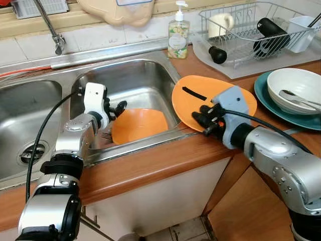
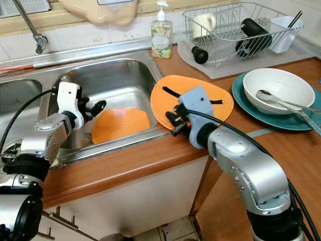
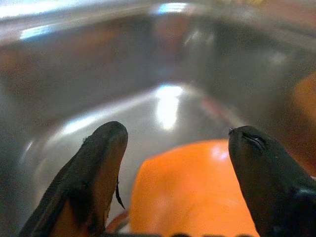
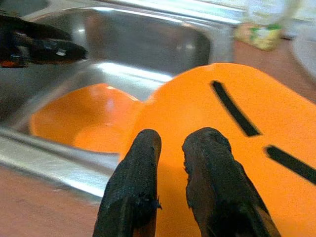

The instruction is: Kitchen organization

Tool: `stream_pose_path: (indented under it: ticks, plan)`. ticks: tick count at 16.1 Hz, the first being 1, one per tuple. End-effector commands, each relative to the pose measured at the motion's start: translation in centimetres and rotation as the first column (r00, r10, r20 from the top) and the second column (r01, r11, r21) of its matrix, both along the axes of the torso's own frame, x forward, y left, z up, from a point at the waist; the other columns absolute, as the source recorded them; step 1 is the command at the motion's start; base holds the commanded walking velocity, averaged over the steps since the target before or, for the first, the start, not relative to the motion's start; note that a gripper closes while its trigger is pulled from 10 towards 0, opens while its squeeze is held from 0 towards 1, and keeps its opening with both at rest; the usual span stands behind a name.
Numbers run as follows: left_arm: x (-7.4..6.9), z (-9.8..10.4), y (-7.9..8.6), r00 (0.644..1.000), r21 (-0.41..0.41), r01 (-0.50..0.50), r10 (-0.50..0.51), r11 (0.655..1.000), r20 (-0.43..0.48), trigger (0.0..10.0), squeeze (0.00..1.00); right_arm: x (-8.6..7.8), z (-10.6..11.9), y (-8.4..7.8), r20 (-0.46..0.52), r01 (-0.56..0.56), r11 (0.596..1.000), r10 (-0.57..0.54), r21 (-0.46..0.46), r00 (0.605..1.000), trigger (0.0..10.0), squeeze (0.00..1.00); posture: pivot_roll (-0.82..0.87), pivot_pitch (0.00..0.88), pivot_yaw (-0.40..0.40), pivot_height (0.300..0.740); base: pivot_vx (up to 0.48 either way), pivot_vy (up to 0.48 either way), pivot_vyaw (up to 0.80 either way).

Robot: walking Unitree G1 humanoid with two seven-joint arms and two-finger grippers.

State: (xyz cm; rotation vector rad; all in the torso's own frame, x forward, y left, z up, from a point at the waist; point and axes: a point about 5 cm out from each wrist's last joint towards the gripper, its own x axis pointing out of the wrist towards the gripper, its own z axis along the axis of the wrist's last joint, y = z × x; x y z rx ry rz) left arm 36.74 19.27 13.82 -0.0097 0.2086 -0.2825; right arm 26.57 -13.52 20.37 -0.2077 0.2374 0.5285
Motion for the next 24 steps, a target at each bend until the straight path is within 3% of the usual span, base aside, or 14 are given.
stream_pose_path:
  ticks: [1, 2, 5, 7, 9, 13, 14, 15, 16, 17, 21, 24]
  plan:
    - [0.0, 0.8, -0.2, 0.999, -0.014, 0.022, -0.021, 1.000, 0.045, 10.0, 1.00, 0.1, 0.0, -0.6, -0.002, 0.048, 0.999, -0.048, -0.005, 0.999, 10.0, 0.11, -0.21, 0.000, 0.101, 0.740, 0.000, 0.000, 0.00]
    - [-0.3, 0.8, -0.8, 0.998, -0.031, 0.049, -0.048, 0.998, 0.049, 10.0, 1.00, 0.1, -0.1, -0.9, -0.006, 0.074, 0.997, -0.074, 0.002, 0.997, 10.0, 1.00, -0.21, 0.000, 0.100, 0.740, 0.000, 0.000, 0.00]
    - [-1.0, 1.5, -2.9, 0.987, -0.124, 0.146, -0.137, 0.981, 0.079, 10.0, 1.00, 0.1, -0.2, -2.2, -0.004, 0.198, 0.979, -0.198, 0.043, 0.980, 10.0, 1.00, -0.20, 0.000, 0.099, 0.740, 0.000, 0.000, 0.00]
    - [-1.5, 2.4, -4.6, 0.975, -0.218, 0.216, -0.197, 0.952, 0.105, 10.0, 1.00, 0.1, -0.5, -4.1, -0.026, 0.334, 0.941, -0.333, 0.062, 0.943, 10.0, 1.00, -0.20, 0.000, 0.098, 0.740, 0.000, 0.000, 0.00]
    - [-1.6, 2.9, -5.5, 0.969, -0.275, 0.243, -0.219, 0.930, 0.116, 10.0, 1.00, 0.0, -0.7, -5.0, -0.053, 0.392, 0.917, -0.389, 0.071, 0.920, 10.0, 1.00, -0.20, 0.000, 0.096, 0.740, 0.000, 0.000, 0.00]
    - [-2.2, 2.4, -7.6, 0.945, -0.388, 0.315, -0.326, 0.866, 0.041, 10.0, 1.00, -0.2, -0.9, -6.4, -0.092, 0.495, 0.864, -0.487, 0.095, 0.868, 10.0, 1.00, -0.21, 0.000, 0.095, 0.740, 0.000, 0.000, 0.00]
    - [-2.2, 2.2, -8.2, 0.937, -0.428, 0.321, -0.350, 0.845, 0.011, 10.0, 1.00, -0.1, -1.1, -7.0, -0.116, 0.542, 0.834, -0.532, 0.102, 0.839, 10.0, 1.00, -0.21, 0.000, 0.095, 0.740, 0.000, 0.000, 0.00]
    - [-1.9, 2.0, -8.7, 0.934, -0.480, 0.307, -0.358, 0.822, -0.016, 10.0, 0.00, -0.1, -1.3, -7.4, -0.144, 0.573, 0.814, -0.558, 0.101, 0.818, 10.0, 0.54, -0.21, 0.000, 0.099, 0.740, 0.000, 0.000, 0.00]
    - [-1.8, 1.9, -8.8, 0.934, -0.495, 0.300, -0.357, 0.815, -0.023, 10.0, 0.00, 0.0, -1.3, -7.5, -0.154, 0.579, 0.809, -0.562, 0.101, 0.813, 10.0, 0.54, -0.21, 0.000, 0.099, 0.740, 0.000, 0.000, 0.00]
    - [-1.5, 1.9, -9.0, 0.935, -0.525, 0.282, -0.354, 0.803, -0.039, 10.0, 0.00, 0.0, -1.5, -7.5, -0.175, 0.586, 0.804, -0.565, 0.102, 0.806, 10.0, 0.00, -0.21, 0.000, 0.101, 0.740, 0.000, 0.000, 0.00]
    - [-1.1, 1.7, -9.9, 0.912, -0.637, 0.259, -0.401, 0.726, -0.086, 10.0, 0.00, 0.6, -2.4, -6.8, -0.233, 0.569, 0.814, -0.534, 0.121, 0.813, 10.0, 0.00, -0.21, 0.000, 0.106, 0.740, 0.000, 0.000, 0.00]
    - [-1.1, 1.7, -10.3, 0.901, -0.658, 0.263, -0.423, 0.706, -0.094, 10.0, 0.00, 0.9, -2.6, -6.3, -0.246, 0.551, 0.825, -0.513, 0.124, 0.822, 10.0, 0.00, -0.20, 0.000, 0.106, 0.740, 0.000, 0.000, 0.00]
